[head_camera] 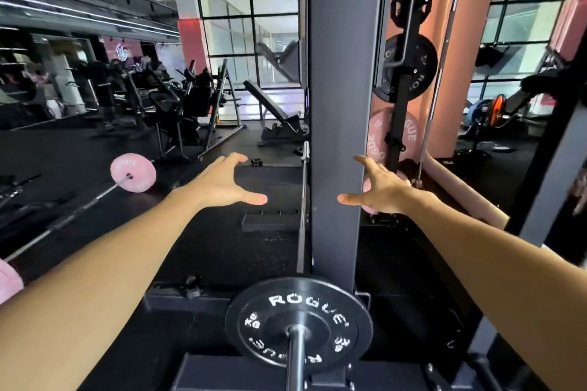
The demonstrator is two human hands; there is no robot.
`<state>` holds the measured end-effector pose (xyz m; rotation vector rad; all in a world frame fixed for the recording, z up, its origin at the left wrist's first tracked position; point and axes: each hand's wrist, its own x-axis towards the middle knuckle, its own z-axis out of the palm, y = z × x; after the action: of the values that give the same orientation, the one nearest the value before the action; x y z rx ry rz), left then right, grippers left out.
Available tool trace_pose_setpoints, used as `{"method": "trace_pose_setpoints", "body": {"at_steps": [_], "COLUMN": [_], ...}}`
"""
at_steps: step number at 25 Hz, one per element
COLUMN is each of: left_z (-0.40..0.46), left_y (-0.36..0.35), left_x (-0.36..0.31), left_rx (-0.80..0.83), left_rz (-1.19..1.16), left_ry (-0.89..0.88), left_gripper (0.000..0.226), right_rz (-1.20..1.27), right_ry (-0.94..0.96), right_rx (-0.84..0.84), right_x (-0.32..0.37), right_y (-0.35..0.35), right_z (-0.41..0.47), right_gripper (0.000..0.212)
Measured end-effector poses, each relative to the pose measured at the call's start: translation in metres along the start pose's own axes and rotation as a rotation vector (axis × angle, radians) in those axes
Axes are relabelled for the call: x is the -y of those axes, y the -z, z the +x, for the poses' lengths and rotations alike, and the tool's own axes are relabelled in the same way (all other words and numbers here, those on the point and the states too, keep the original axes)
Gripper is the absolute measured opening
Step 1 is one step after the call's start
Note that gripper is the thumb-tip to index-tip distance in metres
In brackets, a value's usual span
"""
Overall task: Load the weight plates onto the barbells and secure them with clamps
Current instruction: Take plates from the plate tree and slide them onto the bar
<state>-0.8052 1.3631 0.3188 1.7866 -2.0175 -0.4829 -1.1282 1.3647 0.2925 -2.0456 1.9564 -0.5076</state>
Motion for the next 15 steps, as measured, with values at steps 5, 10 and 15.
{"method": "trace_pose_setpoints", "body": {"at_steps": [5,10,15], "left_z": [-0.01,-0.014,-0.008], "left_y": [-0.091,-0.185,-0.284], "left_x": [0.058,0.132,0.205], "left_rx": [0.063,0.111,0.096], "left_rz": [-0.017,0.005,0.001], "left_ry": [0.014,0.077,0.123], "left_gripper": [0.113,0.124,0.141], "right_rz": [-0.043,0.0,0.078], "right_ry": [-0.076,-0.149,-0.252], "right_rx": [0.032,0.051,0.03], "right_x": [-0.042,-0.085,-0.132], "right_y": [-0.095,-0.2,-0.312], "right_z": [-0.033,-0.045,-0.04], "right_gripper": [0.109,0.116,0.139]}}
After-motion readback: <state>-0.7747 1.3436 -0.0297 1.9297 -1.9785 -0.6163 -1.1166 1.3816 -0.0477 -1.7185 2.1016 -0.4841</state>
